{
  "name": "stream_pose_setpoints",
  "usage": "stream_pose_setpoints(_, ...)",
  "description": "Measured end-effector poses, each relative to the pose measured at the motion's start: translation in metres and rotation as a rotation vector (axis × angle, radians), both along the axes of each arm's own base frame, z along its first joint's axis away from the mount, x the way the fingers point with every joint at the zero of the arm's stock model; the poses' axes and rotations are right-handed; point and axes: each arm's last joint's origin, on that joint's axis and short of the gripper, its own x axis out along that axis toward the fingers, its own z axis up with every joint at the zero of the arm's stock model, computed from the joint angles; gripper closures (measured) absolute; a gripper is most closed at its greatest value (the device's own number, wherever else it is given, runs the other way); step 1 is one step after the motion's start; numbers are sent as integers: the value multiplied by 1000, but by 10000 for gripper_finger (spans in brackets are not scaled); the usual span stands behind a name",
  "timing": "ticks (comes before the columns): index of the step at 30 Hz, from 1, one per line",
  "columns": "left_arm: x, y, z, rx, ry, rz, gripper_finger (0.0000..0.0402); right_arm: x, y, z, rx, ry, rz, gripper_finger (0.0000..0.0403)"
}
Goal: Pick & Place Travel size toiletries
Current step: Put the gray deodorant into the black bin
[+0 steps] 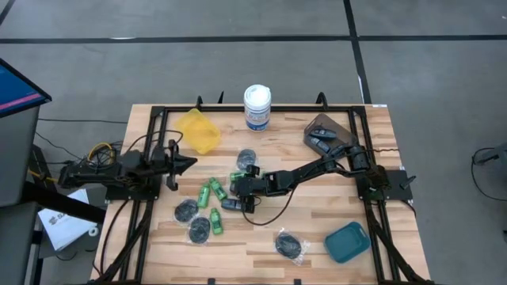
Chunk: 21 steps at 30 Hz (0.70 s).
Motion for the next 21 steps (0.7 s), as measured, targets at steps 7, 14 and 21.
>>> stream_pose_setpoints(7, 0, 0, -5, -45, 42, -3, 400, 0, 0, 1, 1, -6, 0, 206)
stream_pose_setpoints(14, 0, 0, -5, -63, 43, -9, 400, 2, 1, 3, -4, -19, 3, 206)
stream_pose_setpoints(21, 0, 0, -5, -62, 45, -9, 400, 10, 7, 18, -39, -53, 55, 206)
